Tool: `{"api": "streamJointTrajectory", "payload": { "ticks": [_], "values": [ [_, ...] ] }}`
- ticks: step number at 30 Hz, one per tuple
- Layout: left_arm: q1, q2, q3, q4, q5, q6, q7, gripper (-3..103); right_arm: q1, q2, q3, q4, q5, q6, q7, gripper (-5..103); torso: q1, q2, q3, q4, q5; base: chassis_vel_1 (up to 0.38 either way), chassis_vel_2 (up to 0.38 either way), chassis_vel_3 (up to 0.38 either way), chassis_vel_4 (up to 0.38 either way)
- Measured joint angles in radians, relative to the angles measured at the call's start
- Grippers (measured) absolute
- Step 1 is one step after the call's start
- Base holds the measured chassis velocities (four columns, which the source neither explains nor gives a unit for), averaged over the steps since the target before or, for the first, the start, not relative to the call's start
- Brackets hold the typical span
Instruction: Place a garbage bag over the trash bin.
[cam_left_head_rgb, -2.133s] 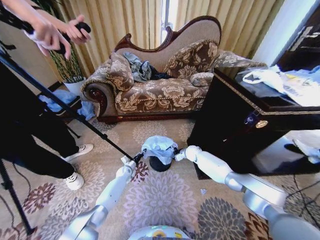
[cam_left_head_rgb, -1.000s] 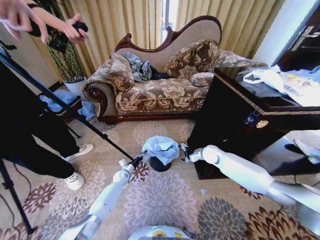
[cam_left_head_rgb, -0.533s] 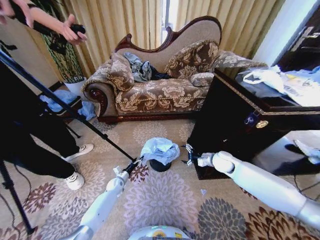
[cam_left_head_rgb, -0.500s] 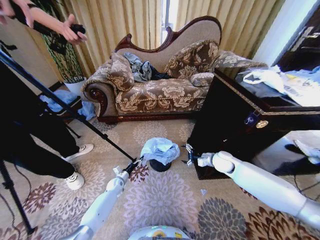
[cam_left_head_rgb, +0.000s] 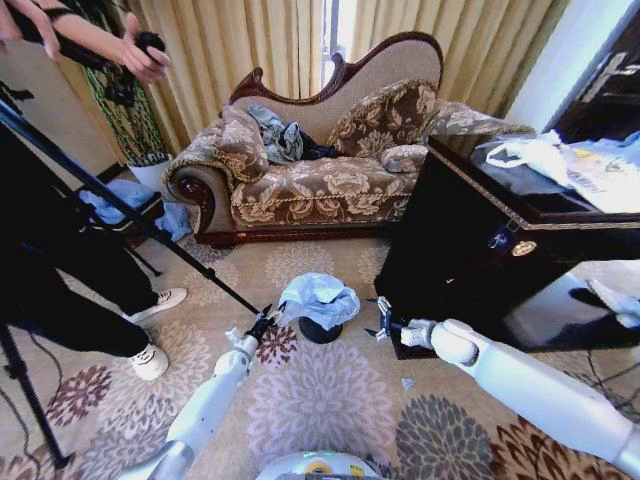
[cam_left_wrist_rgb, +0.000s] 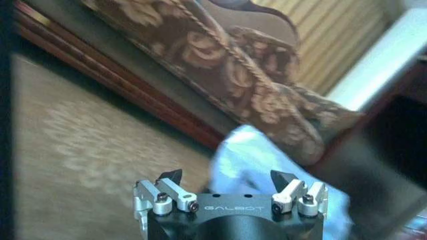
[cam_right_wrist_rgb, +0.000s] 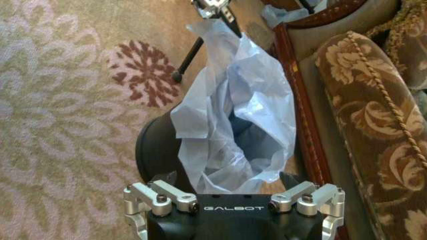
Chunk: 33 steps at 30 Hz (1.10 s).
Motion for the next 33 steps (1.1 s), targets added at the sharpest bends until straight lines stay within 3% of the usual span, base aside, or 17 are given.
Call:
{"api": "streamJointTrajectory", "payload": {
  "ticks": [5, 10, 12, 13, 17, 18, 21, 25, 29, 33],
  "values": [
    [0.032, 0.026, 0.002, -0.059, 0.009, 0.015, 0.03, 89, 0.002, 0.003, 0.0, -0.004, -0.005, -0.002, -0.005, 100, 0.0, 0.0, 0.0, -0.0001, 0.0, 0.0, 0.0, 0.0, 0.0],
    [0.106, 0.116, -0.014, -0.17, 0.103, -0.01, 0.011, 89, -0.002, 0.019, 0.018, -0.01, -0.004, -0.001, -0.007, 100, 0.0, 0.0, 0.0, 0.0001, -0.0003, 0.0, 0.0, 0.0, 0.0],
    [0.154, 0.189, -0.026, -0.251, 0.181, -0.053, -0.031, 89, -0.028, 0.039, 0.059, -0.01, -0.004, -0.001, -0.007, 100, 0.0, 0.0, 0.0, 0.0003, -0.0001, 0.0, 0.0, 0.0, 0.0],
    [0.154, 0.189, -0.026, -0.251, 0.181, -0.053, -0.031, 89, -0.028, 0.039, 0.059, -0.01, -0.004, -0.001, -0.007, 100, 0.0, 0.0, 0.0, 0.0003, -0.0001, 0.0, 0.0, 0.0, 0.0],
    [0.162, 0.33, -0.009, -0.4, 0.399, -0.109, -0.118, 89, -0.123, 0.069, 0.149, 0.009, 0.008, 0.001, -0.004, 100, 0.0, 0.0, 0.0, 0.0006, 0.0005, 0.0, 0.0, 0.0, 0.0],
    [0.162, 0.33, -0.009, -0.4, 0.399, -0.109, -0.118, 89, -0.123, 0.069, 0.149, 0.009, 0.008, 0.001, -0.004, 100, 0.0, 0.0, 0.0, 0.0006, 0.0005, 0.0, 0.0, 0.0, 0.0],
    [0.065, 0.382, 0.064, -0.43, 0.486, -0.1, -0.149, 89, -0.244, 0.086, 0.232, 0.043, 0.018, 0.009, 0.007, 100, 0.0, 0.0, 0.0, 0.0003, 0.0003, 0.0, 0.0, 0.0, 0.0],
    [-0.079, 0.398, 0.19, -0.39, 0.501, -0.074, -0.163, 90, -0.372, 0.099, 0.326, 0.08, 0.021, 0.032, 0.024, 100, 0.0, 0.0, 0.0, -0.0008, -0.0004, 0.0, 0.0, 0.0, 0.0],
    [-0.202, 0.394, 0.297, -0.309, 0.497, -0.059, -0.158, 90, -0.439, 0.1, 0.396, 0.101, 0.022, 0.059, 0.037, 100, 0.0, 0.0, 0.0, -0.0005, 0.0003, 0.0, 0.0, 0.0, 0.0],
    [-0.345, 0.348, 0.475, -0.181, 0.507, -0.065, -0.131, 89, -0.454, 0.1, 0.43, 0.099, 0.023, 0.076, 0.044, 100, 0.0, 0.0, 0.0, 0.0002, -0.0003, 0.0, 0.0, 0.0, 0.0]
  ]
}}
